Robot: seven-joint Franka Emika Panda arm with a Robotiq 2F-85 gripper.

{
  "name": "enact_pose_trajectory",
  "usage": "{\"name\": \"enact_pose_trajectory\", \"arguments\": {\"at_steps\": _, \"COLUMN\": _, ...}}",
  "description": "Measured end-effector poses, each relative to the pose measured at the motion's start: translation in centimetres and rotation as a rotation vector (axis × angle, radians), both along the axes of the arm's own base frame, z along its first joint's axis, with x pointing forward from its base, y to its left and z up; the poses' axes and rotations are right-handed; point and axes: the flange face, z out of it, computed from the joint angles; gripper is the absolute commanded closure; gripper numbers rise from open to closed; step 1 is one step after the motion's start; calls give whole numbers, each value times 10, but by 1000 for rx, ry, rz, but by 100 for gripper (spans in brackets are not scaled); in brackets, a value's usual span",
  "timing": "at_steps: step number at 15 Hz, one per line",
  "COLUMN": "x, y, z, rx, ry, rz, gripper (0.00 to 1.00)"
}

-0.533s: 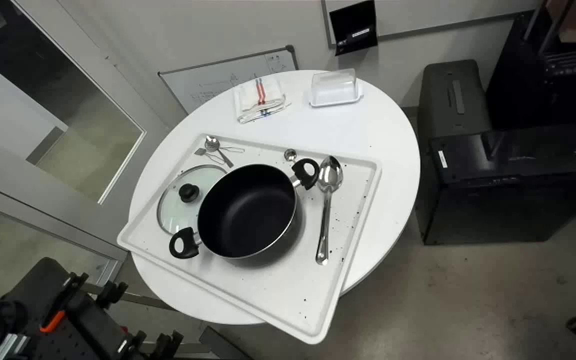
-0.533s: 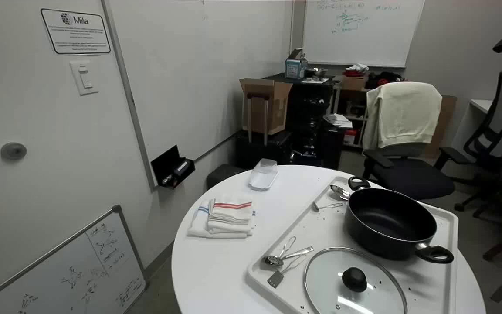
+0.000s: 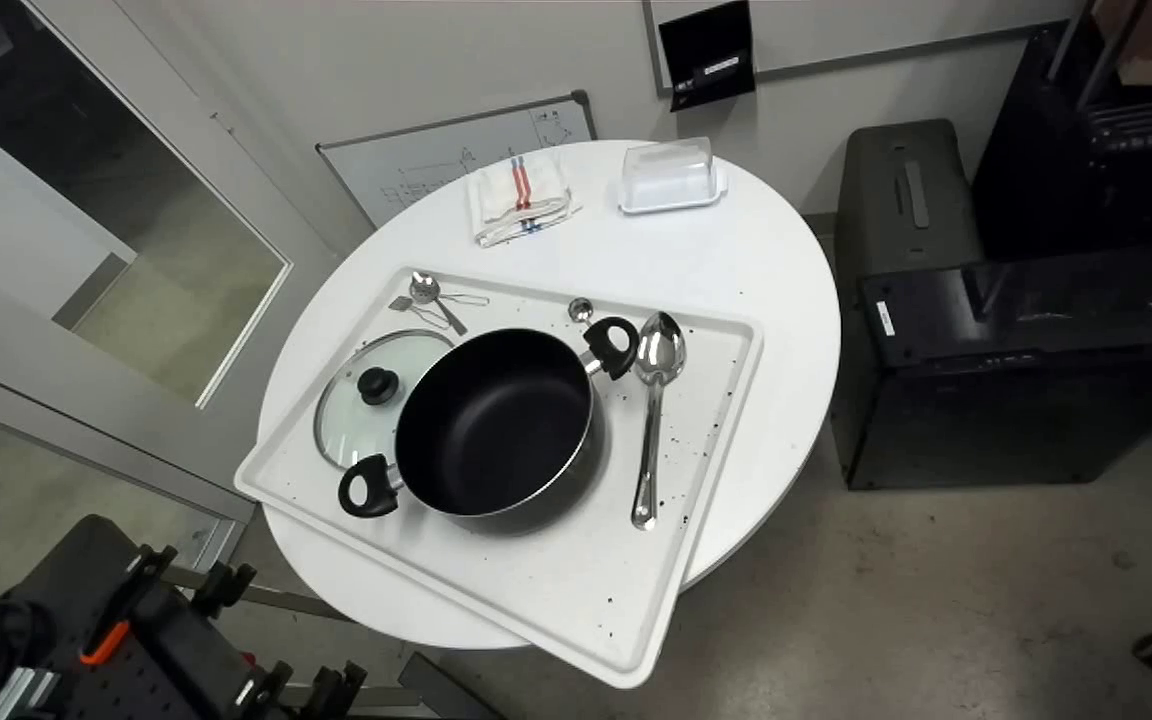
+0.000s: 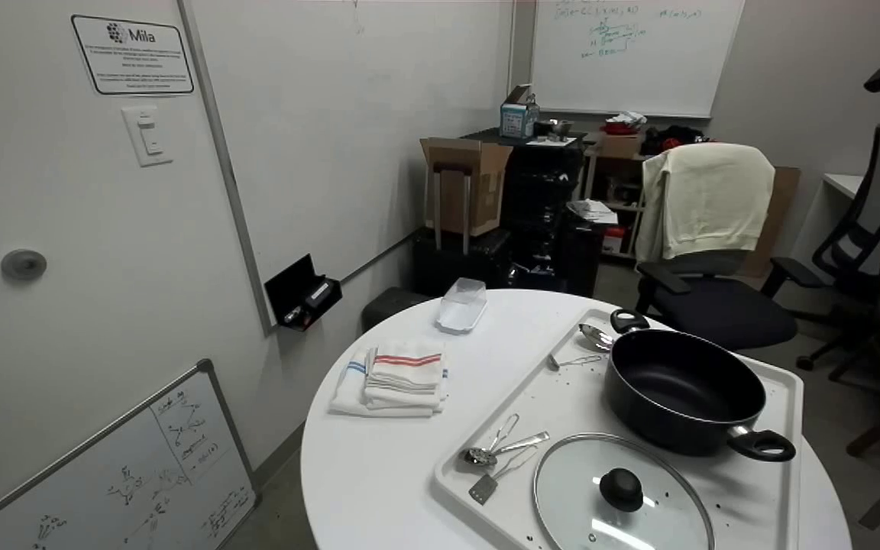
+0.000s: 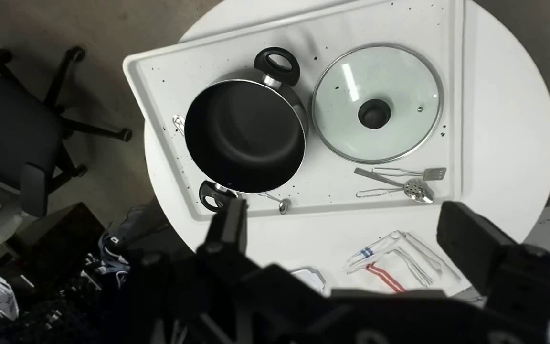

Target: Place the lid on the pot

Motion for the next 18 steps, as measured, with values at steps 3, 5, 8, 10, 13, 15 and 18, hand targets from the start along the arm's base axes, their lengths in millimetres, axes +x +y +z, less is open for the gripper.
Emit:
{"name": "enact_pose_trajectory", "arguments": {"at_steps": 3, "x": 4, "y": -1, "z": -6, "rx": 1, "ry": 23, "rz": 23, "gripper": 0}}
{"name": "enact_pose_trajectory", "arguments": {"at_steps": 5, "x": 11, "y": -2, "z": -17, "rx": 5, "ry": 56, "rz": 59, "gripper": 0}}
{"name": "enact_pose_trajectory", "arguments": {"at_steps": 8, "x": 28, "y": -7, "z": -40, "rx": 22, "ry": 115, "rz": 117, "gripper": 0}}
{"name": "enact_pose_trajectory", "arguments": {"at_steps": 10, "x": 41, "y": -10, "z": -60, "rx": 36, "ry": 158, "rz": 161, "gripper": 0}}
{"name": "enact_pose_trajectory", "arguments": {"at_steps": 13, "x": 61, "y": -16, "z": -97, "rx": 58, "ry": 228, "rz": 232, "gripper": 0}}
{"name": "enact_pose_trajectory", "arguments": {"at_steps": 15, "x": 74, "y": -20, "z": -122, "rx": 72, "ry": 269, "rz": 275, "gripper": 0}}
{"name": "enact_pose_trajectory", "arguments": {"at_steps": 18, "x": 92, "y": -28, "z": -165, "rx": 81, "ry": 330, "rz": 326, "gripper": 0}}
